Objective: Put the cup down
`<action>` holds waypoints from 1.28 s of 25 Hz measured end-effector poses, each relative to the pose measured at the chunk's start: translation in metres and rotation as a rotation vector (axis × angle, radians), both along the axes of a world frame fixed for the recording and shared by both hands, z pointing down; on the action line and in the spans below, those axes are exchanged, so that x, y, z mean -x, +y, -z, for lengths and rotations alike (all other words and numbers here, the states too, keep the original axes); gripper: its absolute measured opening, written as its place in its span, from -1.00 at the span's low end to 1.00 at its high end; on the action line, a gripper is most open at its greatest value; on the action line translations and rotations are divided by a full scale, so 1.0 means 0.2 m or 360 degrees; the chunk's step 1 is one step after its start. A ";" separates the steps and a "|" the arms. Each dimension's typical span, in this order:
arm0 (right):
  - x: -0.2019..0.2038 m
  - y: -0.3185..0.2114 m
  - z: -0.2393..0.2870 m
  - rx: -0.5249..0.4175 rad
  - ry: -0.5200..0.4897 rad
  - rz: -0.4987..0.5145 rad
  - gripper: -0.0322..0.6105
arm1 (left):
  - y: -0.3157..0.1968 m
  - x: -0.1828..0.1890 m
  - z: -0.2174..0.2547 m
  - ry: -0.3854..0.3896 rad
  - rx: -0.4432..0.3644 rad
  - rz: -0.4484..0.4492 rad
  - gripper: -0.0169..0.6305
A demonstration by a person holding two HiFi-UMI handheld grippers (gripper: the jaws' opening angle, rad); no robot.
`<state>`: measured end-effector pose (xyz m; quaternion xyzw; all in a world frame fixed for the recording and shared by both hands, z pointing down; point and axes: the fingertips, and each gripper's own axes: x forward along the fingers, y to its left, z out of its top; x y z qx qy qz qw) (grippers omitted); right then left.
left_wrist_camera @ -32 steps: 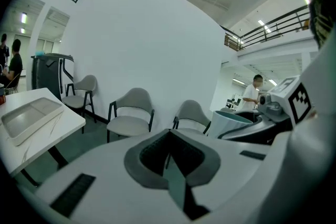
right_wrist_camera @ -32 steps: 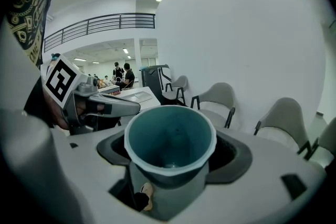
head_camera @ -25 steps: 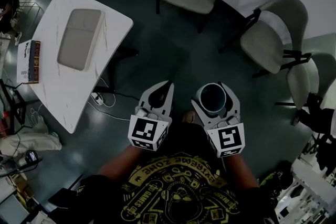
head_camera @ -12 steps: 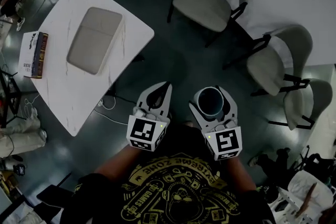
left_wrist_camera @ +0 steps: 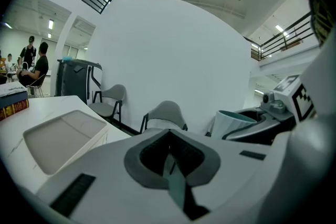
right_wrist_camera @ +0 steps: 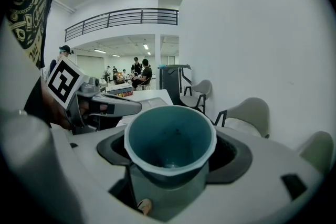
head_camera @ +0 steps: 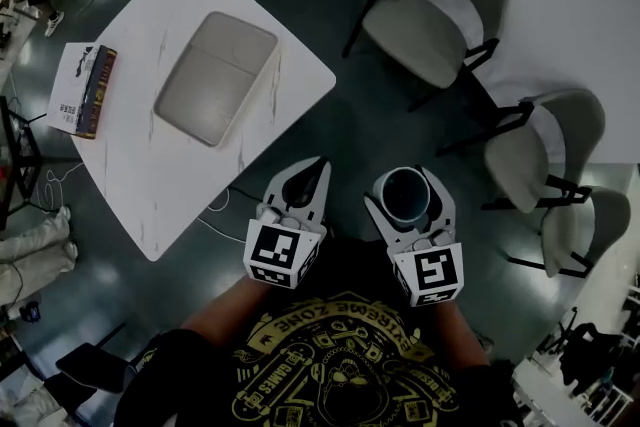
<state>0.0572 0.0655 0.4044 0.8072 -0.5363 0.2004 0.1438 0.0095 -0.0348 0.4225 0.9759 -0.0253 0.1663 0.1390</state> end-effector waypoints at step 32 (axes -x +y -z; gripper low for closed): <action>-0.03 -1.15 0.00 -0.0088 0.0033 0.0781 0.31 | -0.90 0.22 0.01 -0.0021 -0.0005 0.0794 -0.95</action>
